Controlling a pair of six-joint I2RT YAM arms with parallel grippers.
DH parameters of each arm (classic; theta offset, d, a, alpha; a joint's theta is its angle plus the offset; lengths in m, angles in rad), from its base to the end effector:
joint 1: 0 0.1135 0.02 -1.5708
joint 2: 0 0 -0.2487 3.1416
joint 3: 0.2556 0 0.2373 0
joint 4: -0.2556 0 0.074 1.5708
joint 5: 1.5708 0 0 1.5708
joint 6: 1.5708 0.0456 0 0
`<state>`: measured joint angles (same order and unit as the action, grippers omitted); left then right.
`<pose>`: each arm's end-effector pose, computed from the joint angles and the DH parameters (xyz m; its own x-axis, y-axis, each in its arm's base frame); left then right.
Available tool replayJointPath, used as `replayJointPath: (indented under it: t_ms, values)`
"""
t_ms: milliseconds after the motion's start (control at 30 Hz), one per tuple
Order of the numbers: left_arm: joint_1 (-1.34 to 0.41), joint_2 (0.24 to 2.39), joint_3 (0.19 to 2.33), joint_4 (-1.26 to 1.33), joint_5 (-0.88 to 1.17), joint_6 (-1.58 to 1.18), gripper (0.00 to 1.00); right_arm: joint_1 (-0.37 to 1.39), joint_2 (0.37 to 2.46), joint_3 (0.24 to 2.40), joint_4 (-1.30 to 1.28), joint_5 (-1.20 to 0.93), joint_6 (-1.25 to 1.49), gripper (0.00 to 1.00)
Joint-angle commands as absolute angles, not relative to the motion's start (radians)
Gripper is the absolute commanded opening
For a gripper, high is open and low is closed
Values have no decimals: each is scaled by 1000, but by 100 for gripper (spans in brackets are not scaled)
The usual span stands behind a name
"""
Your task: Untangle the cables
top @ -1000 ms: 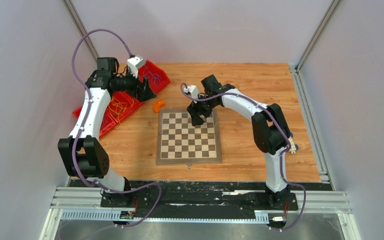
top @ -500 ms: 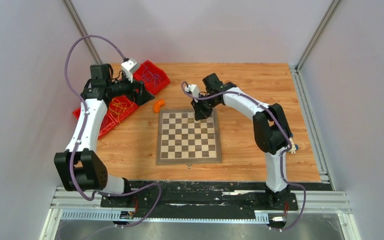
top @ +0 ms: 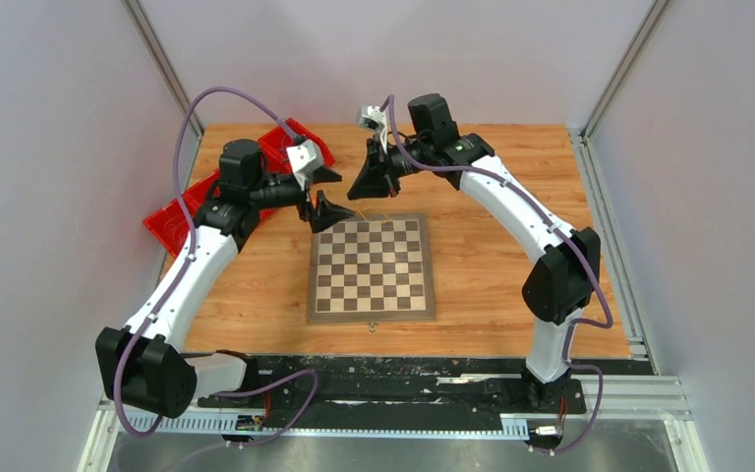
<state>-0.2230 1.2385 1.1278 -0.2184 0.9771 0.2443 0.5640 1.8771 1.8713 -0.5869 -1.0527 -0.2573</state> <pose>0.2529 -0.0961 0.3507 -0.0909 0.1594 -0.9830 0.9385 0.3438 -0.0310 0.3211 0.2500 0.3553 -0.2342 -0.2973 -0.9256 -0.9651 -0.0437 0.2583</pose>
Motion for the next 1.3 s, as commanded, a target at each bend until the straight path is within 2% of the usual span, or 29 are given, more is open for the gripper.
replayJointPath:
  t_ms: [0,67,100,200,300,333,400,467,533,667,767,1033,1133,1267]
  values:
    - [-290,1234,1127,-154,860,260,96,597,1882,1927,-530,-1161,-175,0]
    - [-302,1241,1133,-158,846,243,83,602,1876,1926,-524,-1173,-154,0]
    - [-303,1246,1135,-175,842,239,72,602,1872,1923,-522,-1176,-137,0]
    - [-304,1247,1144,-231,831,276,49,601,1854,1910,-518,-1180,-125,0]
    - [-302,1223,1131,-266,828,319,38,600,1840,1903,-512,-1186,-114,0]
    - [-301,1212,1124,-274,831,327,29,599,1838,1904,-512,-1184,-109,0]
    - [-302,1198,1120,-310,839,378,17,589,1837,1907,-507,-1186,-91,2]
    - [-295,1185,1117,-350,838,405,11,576,1839,1920,-504,-1193,-66,6]
    - [-275,1174,1110,-364,829,384,1,563,1838,1924,-498,-1194,-49,20]
    - [-179,1169,1108,-355,838,291,0,524,1827,1915,-496,-1184,-26,60]
    - [-94,1169,1123,-404,834,277,0,485,1819,1914,-492,-1160,-14,76]
    - [294,1221,1240,-671,686,429,0,398,1730,1727,-495,-1014,-133,98]
    - [458,1287,1307,-711,664,457,0,381,1707,1669,-495,-992,-165,100]
    - [542,1389,1391,-704,537,496,0,370,1695,1629,-496,-971,-191,100]
